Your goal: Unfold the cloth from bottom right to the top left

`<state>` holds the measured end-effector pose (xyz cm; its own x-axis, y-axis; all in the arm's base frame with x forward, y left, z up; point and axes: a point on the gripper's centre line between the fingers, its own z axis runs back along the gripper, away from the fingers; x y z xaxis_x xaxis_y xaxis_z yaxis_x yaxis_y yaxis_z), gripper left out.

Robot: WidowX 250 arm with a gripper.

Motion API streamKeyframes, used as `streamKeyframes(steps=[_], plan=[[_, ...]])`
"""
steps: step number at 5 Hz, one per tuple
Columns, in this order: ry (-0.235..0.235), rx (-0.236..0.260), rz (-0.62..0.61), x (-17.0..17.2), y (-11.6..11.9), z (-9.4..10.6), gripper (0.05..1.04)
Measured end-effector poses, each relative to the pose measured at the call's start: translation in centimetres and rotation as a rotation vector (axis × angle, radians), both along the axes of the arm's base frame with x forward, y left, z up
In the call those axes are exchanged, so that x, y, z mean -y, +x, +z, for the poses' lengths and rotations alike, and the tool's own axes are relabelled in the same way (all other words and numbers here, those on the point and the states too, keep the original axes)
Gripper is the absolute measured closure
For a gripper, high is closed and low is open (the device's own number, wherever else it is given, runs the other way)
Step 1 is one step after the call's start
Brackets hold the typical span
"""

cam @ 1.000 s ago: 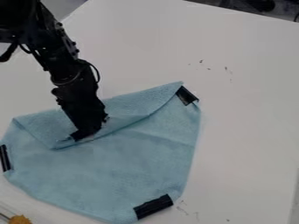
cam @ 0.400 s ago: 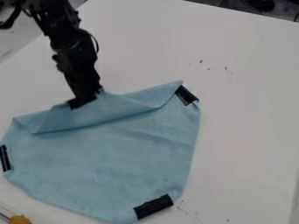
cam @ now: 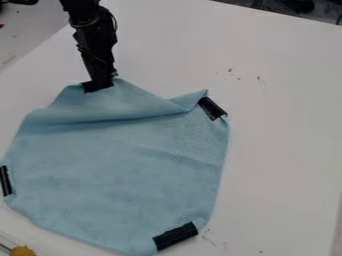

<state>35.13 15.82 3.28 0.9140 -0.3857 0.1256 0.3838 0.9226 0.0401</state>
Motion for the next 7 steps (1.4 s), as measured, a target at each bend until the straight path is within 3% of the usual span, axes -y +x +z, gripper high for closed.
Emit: streamKeyframes(steps=[1,3,4,5,6,7], plan=[[-0.031,-0.015,-0.019,-2.5,1.9,-1.7,1.027],[-0.029,0.006,-0.042,-4.1,4.2,-2.0,1.006],[-0.022,0.001,-0.032,-4.2,4.0,-2.2,0.855],[0.013,0.014,-0.007,-4.2,3.4,-1.9,0.598],[0.072,0.077,0.035,-4.3,2.9,0.6,0.298],[0.114,0.114,0.039,-2.8,2.6,2.4,0.087]])
